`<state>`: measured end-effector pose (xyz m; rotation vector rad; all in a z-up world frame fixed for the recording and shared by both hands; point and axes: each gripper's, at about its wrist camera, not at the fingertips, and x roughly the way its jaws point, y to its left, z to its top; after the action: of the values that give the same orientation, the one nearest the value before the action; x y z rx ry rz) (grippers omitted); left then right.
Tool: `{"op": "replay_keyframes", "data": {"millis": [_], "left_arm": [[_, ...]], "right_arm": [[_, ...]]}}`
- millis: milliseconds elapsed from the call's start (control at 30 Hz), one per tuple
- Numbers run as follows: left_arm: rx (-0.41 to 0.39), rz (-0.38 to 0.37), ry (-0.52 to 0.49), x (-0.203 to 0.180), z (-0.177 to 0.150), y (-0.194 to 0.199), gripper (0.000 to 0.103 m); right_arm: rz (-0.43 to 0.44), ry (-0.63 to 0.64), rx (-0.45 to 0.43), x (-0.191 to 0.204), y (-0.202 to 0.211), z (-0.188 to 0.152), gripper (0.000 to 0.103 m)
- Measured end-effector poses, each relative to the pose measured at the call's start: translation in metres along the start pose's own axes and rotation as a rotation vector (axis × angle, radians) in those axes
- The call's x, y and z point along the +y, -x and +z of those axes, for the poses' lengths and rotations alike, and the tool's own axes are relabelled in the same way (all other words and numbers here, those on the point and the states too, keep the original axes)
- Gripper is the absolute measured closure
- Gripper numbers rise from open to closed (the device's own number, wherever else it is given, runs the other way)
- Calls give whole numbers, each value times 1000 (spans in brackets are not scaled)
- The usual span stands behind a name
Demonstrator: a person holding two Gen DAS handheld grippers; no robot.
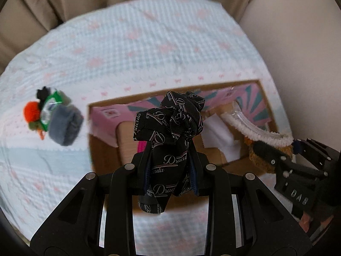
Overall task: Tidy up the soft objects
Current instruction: 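Carry scrunchie and slipper over the box and release both inside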
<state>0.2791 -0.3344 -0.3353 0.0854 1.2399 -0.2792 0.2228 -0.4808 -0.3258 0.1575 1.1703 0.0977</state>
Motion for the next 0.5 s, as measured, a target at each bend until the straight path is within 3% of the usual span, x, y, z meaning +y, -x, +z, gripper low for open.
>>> {"op": "replay_keyframes", "data": {"millis": [233,300,333,367,400,433,500], "left_arm": [[73,1,-53,-11,9,-35,78],[78,-1,-58,-12,13,-36,69],[81,10,-57,-12,16,-37,45],[83,31,-54,-12,17,-37,3],[78,50,-53,-12,19,-37,3],[73,54,-57,-10,20,-37,0],[69,47,-61,-8,20,-39,0]], "right_arm": [[-7,73,46,3,-32,-6,63],[2,81,46,4,-36,-6,57],[18,85,41,4,-37,-5,45],[32,92,35,6,-38,-6,34],[47,104,26,7,-38,-6,5],[58,121,15,8,-37,-7,0],[66,152,-10,13,-37,-11,0]]}}
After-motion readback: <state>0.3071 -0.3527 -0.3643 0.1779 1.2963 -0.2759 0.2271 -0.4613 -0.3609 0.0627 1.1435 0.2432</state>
